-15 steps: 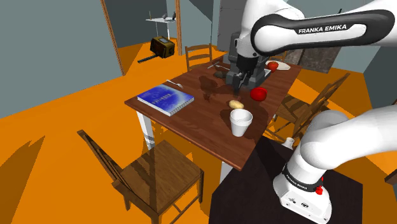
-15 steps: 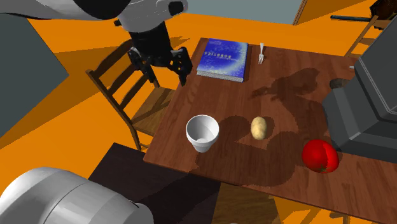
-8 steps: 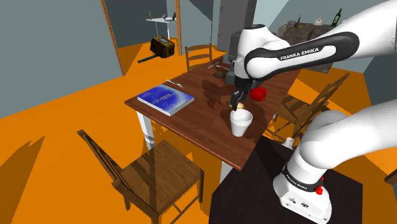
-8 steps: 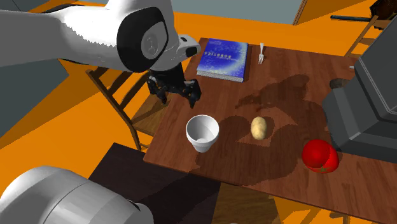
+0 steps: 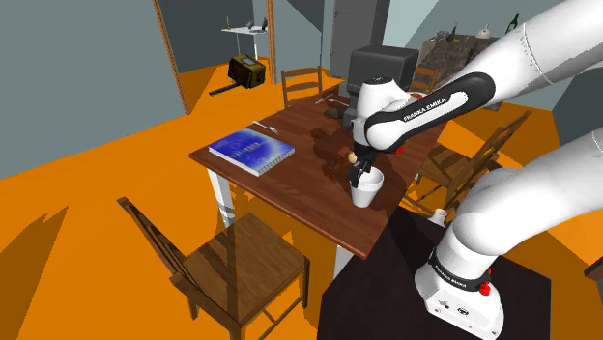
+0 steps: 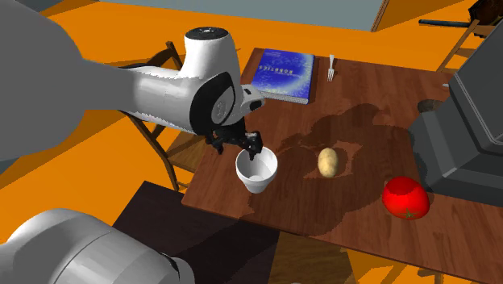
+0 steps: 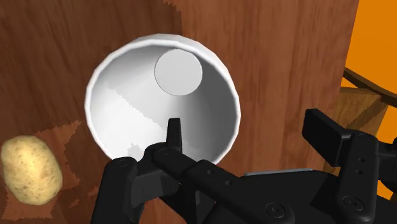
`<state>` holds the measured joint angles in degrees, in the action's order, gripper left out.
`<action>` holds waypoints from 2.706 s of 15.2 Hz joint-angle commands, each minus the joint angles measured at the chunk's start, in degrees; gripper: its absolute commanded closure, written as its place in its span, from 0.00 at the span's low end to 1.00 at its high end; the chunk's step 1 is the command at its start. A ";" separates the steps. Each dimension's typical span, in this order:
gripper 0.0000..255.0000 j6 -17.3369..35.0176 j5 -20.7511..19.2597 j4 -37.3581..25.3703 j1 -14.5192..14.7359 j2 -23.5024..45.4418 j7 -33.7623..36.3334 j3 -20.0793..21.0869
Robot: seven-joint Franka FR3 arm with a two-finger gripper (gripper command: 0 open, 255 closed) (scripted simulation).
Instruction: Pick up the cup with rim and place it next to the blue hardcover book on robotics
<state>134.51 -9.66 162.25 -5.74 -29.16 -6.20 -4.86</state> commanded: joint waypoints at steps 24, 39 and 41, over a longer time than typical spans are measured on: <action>1.00 10.17 -1.43 2.57 -0.91 7.63 0.54 -0.63; 1.00 -4.92 0.37 -2.15 -0.08 -2.78 -1.05 -0.30; 1.00 -6.91 0.57 -3.07 0.00 -3.86 -1.23 -0.22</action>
<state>128.47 -9.14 159.47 -5.74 -32.45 -7.31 -5.08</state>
